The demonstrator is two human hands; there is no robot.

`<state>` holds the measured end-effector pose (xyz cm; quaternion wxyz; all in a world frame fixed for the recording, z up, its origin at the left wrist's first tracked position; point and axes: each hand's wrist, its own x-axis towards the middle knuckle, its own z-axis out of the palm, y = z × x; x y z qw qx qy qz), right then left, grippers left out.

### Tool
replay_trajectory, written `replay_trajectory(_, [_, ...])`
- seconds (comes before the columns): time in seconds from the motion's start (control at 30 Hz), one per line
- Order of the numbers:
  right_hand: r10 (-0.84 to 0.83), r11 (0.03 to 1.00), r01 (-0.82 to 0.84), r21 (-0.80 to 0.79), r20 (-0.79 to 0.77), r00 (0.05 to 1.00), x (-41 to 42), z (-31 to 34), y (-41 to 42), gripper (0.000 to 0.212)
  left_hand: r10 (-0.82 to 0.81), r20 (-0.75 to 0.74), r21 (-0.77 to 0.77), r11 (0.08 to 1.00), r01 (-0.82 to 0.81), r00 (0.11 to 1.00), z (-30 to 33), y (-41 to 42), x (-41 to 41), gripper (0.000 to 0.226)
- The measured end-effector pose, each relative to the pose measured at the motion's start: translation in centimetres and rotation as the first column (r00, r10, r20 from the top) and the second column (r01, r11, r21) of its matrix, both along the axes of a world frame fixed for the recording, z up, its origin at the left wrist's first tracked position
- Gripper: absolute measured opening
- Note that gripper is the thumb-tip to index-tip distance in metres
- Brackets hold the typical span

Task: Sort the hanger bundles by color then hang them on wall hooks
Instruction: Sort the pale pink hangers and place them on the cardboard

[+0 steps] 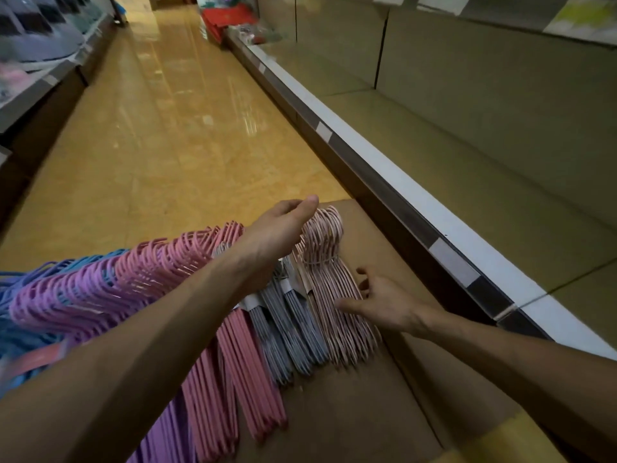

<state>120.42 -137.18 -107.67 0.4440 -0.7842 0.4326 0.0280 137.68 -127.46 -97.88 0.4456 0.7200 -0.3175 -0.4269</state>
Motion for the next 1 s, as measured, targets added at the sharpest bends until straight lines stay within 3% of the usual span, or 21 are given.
replay_trajectory(0.23, [-0.089, 0.995, 0.084, 0.054, 0.094, 0.992, 2.2, -1.7, 0.2, 0.095, 0.012, -0.267, -0.092, 0.995, -0.038, 0.964, -1.0, -1.8, -0.4, 0.07])
replay_trajectory(0.47, [-0.244, 0.967, 0.243, -0.074, 0.005, 0.97, 4.3, -2.6, 0.6, 0.112, -0.029, -0.317, -0.134, 0.991, -0.014, 0.948, -1.3, -3.4, -1.1, 0.07])
replay_trajectory(0.73, [-0.402, 0.909, 0.376, -0.179, -0.136, 0.906, 6.3, -2.7, 1.4, 0.079, -0.064, -0.325, -0.151, 0.988, 0.015, 0.943, -1.7, -4.3, -1.7, 0.065])
replay_trajectory(1.0, [-0.5, 0.854, 0.484, -0.193, -0.044, 0.865, 5.7, -1.6, -0.1, 0.055, 0.058, -0.29, -0.134, 0.986, -0.101, 0.955, -2.0, -3.0, 0.1, 0.052])
